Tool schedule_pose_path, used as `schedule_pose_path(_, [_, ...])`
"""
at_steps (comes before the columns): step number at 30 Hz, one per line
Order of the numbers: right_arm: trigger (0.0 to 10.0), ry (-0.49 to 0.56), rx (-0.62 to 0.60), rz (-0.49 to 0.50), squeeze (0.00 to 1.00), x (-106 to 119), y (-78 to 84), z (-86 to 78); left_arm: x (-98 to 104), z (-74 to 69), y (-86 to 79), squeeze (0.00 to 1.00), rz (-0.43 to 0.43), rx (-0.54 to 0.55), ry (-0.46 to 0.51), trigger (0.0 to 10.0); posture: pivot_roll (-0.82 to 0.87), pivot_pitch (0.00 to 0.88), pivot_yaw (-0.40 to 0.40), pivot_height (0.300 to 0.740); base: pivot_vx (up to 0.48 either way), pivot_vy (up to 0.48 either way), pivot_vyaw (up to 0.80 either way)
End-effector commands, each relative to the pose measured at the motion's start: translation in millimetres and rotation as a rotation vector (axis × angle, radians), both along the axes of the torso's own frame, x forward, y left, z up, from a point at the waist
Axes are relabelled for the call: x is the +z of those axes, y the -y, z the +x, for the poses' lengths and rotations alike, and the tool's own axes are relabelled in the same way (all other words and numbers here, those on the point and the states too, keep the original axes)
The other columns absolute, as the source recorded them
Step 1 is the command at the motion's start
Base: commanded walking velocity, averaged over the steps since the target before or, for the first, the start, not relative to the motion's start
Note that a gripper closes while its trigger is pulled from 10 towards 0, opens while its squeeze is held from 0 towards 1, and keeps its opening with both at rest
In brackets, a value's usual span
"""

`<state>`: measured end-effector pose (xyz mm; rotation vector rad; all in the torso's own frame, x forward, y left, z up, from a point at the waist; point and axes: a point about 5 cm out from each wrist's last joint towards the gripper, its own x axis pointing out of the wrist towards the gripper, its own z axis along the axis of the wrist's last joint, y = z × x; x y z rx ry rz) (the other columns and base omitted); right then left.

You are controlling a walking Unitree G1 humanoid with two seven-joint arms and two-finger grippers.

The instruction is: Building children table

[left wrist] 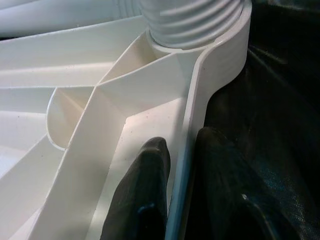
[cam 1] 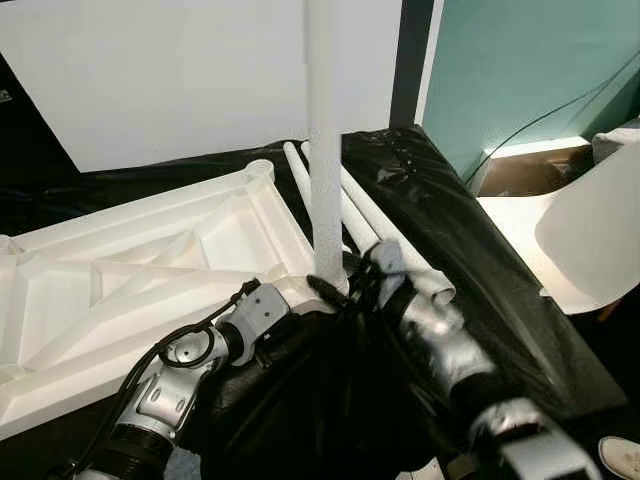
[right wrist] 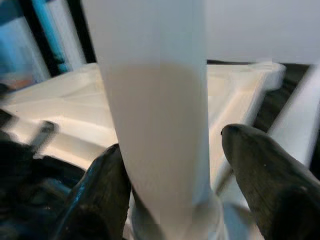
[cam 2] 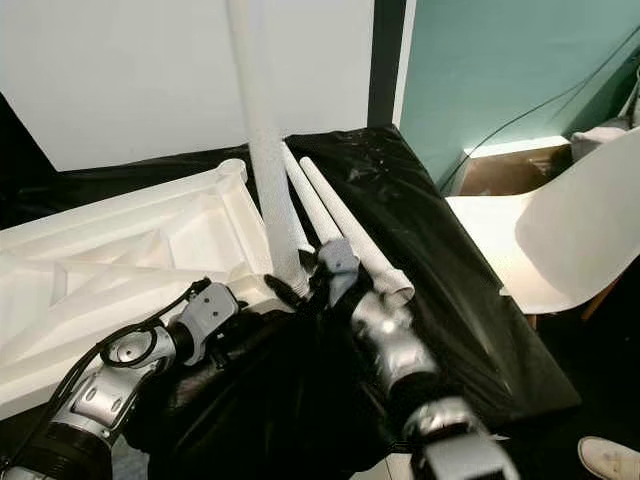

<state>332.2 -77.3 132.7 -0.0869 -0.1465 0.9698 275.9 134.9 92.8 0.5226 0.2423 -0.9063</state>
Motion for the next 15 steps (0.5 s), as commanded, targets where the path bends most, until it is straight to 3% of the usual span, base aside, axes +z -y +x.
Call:
schedule_pose_path(1, [10.0, -0.037, 0.089, -0.034, 0.0, -1, 0.0, 0.9, -30, -18.0, 5.9, 0.0, 0.041, -0.073, -0.145, 10.0, 0.05, 0.0, 0.023, 0.74, 0.0, 0.0, 0.0])
schedule_pose_path(6, [10.0, -0.036, 0.178, -0.138, 0.0, 2, 5.4, 6.3, -29, -16.7, 6.7, 0.0, 0.037, -0.07, -0.14, 10.0, 0.06, 0.0, 0.016, 0.74, 0.0, 0.0, 0.0])
schedule_pose_path(7, [9.1, -0.04, 0.193, -0.148, 0.0, 3, 6.7, 7.9, -29, -16.7, 6.6, 0.0, 0.036, -0.068, -0.139, 10.0, 0.06, 0.0, 0.015, 0.74, 0.0, 0.0, 0.0])
schedule_pose_path(8, [9.1, -0.045, 0.202, -0.151, 0.0, 4, 7.4, 8.7, -29, -16.7, 6.5, 0.0, 0.036, -0.067, -0.139, 10.0, 0.06, 0.0, 0.015, 0.74, 0.0, 0.0, 0.0])
schedule_pose_path(9, [0.0, -0.055, 0.214, -0.158, 0.0, 5, 8.2, 9.7, -29, -17.1, 6.5, 0.0, 0.035, -0.065, -0.139, 10.0, 0.07, 0.0, 0.014, 0.74, 0.0, 0.0, 0.0])
schedule_pose_path(15, [0.0, -0.097, 0.265, -0.176, 0.0, 7, 11.3, 12.3, -30, -18.9, 6.0, 0.0, 0.034, -0.061, -0.141, 10.0, 0.07, 0.0, 0.015, 0.74, 0.0, 0.0, 0.0])
